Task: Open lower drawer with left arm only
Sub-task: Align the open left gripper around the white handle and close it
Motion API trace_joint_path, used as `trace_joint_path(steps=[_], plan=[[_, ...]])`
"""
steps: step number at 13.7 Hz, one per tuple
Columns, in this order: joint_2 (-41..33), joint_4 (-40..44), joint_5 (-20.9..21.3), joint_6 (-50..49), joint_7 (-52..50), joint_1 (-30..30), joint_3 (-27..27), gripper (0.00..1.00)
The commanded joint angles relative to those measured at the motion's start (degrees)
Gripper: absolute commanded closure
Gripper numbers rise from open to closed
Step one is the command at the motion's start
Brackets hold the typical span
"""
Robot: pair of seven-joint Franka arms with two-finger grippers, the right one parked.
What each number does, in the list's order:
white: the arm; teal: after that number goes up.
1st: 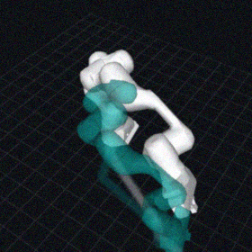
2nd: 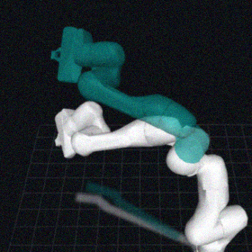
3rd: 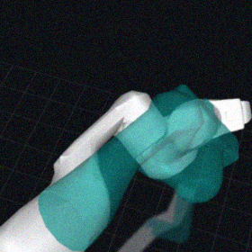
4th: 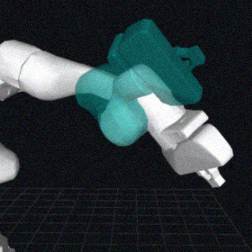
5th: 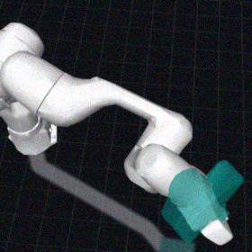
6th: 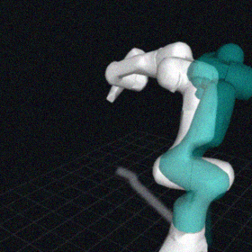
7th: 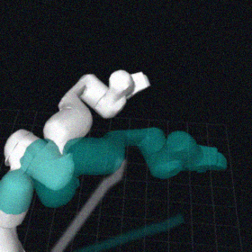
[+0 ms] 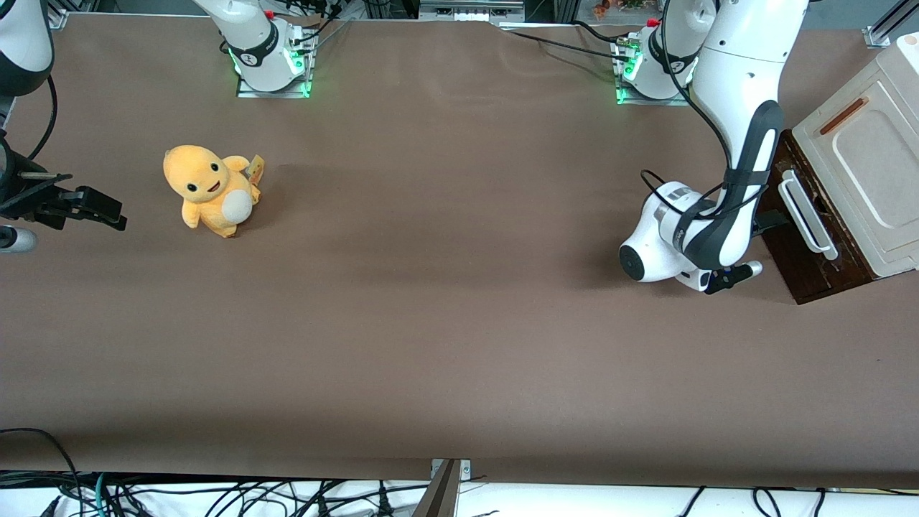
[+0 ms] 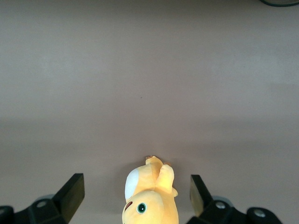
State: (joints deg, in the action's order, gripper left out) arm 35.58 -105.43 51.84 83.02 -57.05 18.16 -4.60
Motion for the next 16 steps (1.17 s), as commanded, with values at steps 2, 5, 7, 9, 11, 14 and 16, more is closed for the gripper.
trace_joint_path(steps=[2,5,7,9,11,14,16], plan=[[-0.6,-1.89,2.74,-0.4,-0.34,-0.4,-0.23,0.0],[-0.51,-2.06,3.61,-0.4,-0.43,-1.9,-0.32,0.0],[-0.51,-2.33,4.84,-0.4,-0.6,-2.25,-0.32,0.0],[-0.51,-2.77,5.81,-0.4,-0.69,-2.95,-0.41,0.0],[-0.51,-2.77,5.99,-0.4,-0.69,-3.13,-0.67,0.0],[-0.42,-2.77,6.95,-0.75,-0.95,-4.01,-0.76,0.0],[0.63,-3.55,8.79,-0.75,-3.05,-4.62,-0.76,0.0]])
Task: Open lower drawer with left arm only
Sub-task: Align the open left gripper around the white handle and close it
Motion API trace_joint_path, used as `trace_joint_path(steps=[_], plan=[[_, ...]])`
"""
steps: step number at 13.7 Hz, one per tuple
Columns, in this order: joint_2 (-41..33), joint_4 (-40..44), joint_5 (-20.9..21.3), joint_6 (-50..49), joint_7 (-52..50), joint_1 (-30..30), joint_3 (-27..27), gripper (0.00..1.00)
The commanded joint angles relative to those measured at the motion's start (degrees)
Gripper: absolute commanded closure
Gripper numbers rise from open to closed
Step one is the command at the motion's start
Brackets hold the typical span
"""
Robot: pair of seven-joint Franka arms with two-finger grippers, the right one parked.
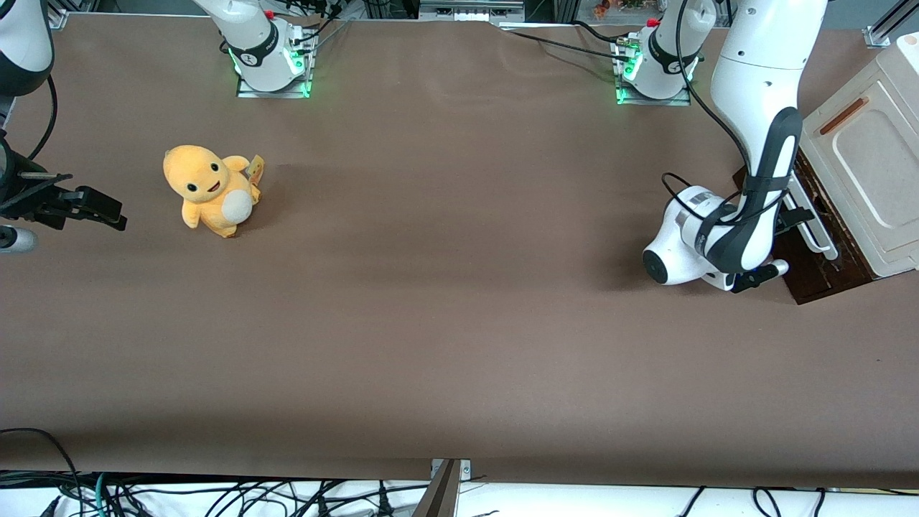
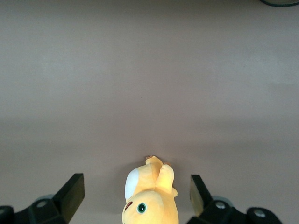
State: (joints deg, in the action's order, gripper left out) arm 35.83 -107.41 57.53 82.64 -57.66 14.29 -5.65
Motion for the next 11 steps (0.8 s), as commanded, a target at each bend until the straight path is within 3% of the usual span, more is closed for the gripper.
trace_joint_path(steps=[1,6,8,11], plan=[[0.73,-1.66,3.73,-0.46,-3.24,-1.02,0.29,0.0],[0.91,-1.58,3.82,-1.17,-3.42,-1.11,0.29,0.0],[0.91,-1.58,3.82,-1.17,-3.33,-1.11,0.29,0.07],[1.35,-1.58,3.91,-1.25,-3.33,-1.46,0.2,0.08]])
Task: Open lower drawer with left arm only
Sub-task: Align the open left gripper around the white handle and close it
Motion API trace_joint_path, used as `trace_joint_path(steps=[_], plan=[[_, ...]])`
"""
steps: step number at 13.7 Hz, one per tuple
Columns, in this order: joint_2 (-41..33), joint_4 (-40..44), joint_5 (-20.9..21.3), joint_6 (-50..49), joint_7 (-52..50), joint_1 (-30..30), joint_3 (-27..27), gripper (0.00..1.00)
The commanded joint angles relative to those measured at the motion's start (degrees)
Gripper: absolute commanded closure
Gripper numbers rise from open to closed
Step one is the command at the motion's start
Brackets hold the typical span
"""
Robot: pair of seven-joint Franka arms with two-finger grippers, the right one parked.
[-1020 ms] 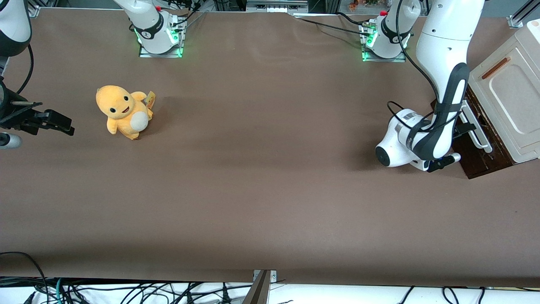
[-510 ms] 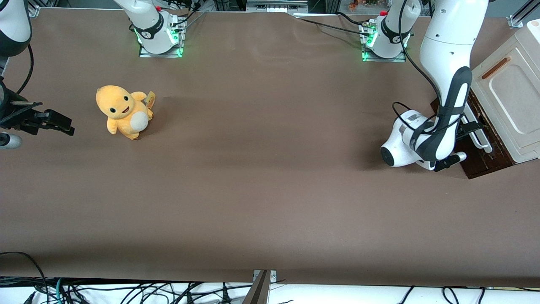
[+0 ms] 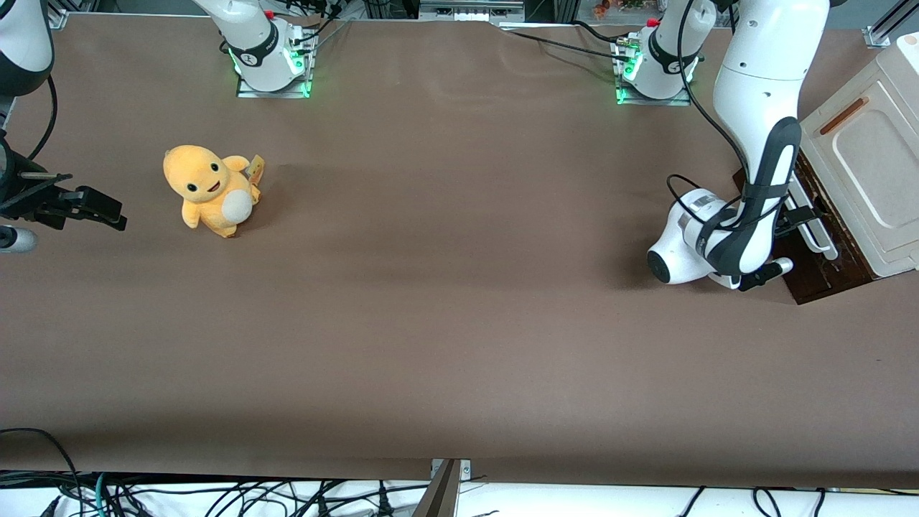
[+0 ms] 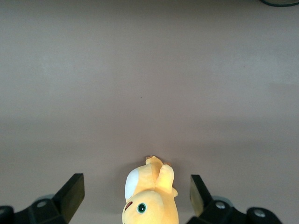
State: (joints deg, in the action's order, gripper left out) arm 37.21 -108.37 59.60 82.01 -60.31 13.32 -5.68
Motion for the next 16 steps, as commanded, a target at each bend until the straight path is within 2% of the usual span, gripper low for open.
trace_joint_path(steps=[1,4,7,10,11,13,15,16], plan=[[0.06,-0.62,1.84,-0.63,-0.68,-0.75,0.15,0.1],[0.58,-0.53,1.93,-0.63,-0.77,-0.93,0.15,0.14],[1.02,-0.35,2.72,-0.63,-0.77,-1.11,0.15,0.32],[1.02,-0.09,2.72,-0.63,-0.77,-1.11,0.15,0.42],[1.02,0.0,2.72,-0.63,-0.77,-1.11,0.15,0.49],[1.02,0.09,2.63,-0.63,-0.77,-1.11,0.15,0.56],[1.02,0.09,2.54,-0.63,-0.77,-1.11,0.15,0.7],[1.2,0.17,2.45,-0.63,-0.86,-1.11,0.15,0.73]])
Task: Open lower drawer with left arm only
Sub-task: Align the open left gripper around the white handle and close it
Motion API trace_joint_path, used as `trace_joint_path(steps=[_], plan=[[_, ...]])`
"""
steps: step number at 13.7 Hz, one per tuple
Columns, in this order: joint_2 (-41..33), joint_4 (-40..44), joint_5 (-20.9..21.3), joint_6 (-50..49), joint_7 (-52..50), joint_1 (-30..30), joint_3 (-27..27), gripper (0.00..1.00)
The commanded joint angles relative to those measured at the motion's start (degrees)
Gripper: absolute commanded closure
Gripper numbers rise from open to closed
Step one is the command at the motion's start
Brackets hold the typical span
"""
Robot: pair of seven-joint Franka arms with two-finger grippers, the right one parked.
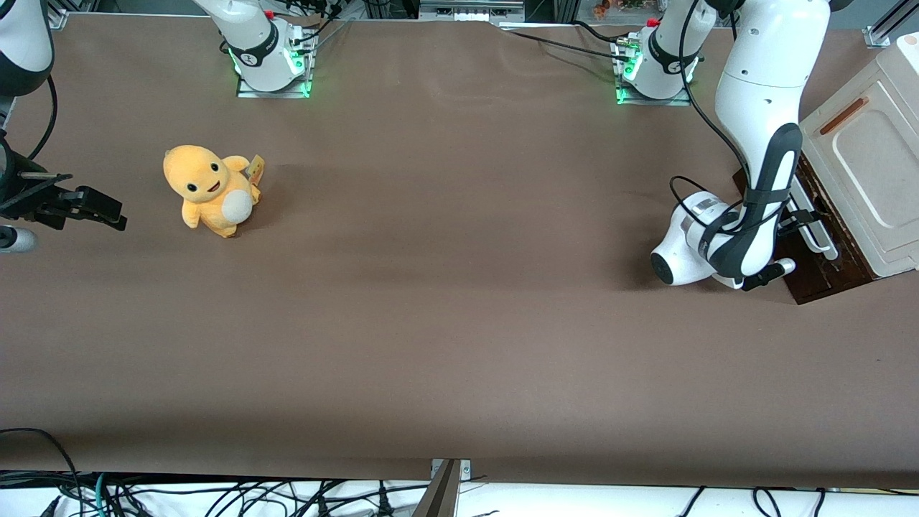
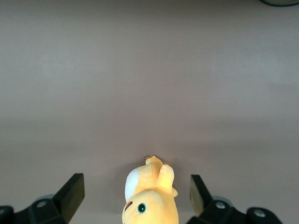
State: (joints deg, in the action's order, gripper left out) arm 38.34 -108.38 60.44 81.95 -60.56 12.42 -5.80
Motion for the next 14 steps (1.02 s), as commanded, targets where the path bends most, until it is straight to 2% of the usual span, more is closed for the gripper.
trace_joint_path(steps=[1,2,3,11,14], plan=[[0.07,0.36,1.35,-0.57,-0.61,-0.11,0.26,0.78],[0.07,0.36,1.17,-0.57,-0.61,-0.11,0.35,0.87],[0.07,0.36,1.08,-0.57,-0.61,-0.11,0.35,0.91],[-0.1,0.8,0.64,-0.57,-0.26,0.5,0.61,0.91],[-0.19,1.59,-1.02,-0.83,-0.08,0.59,0.79,0.91]])
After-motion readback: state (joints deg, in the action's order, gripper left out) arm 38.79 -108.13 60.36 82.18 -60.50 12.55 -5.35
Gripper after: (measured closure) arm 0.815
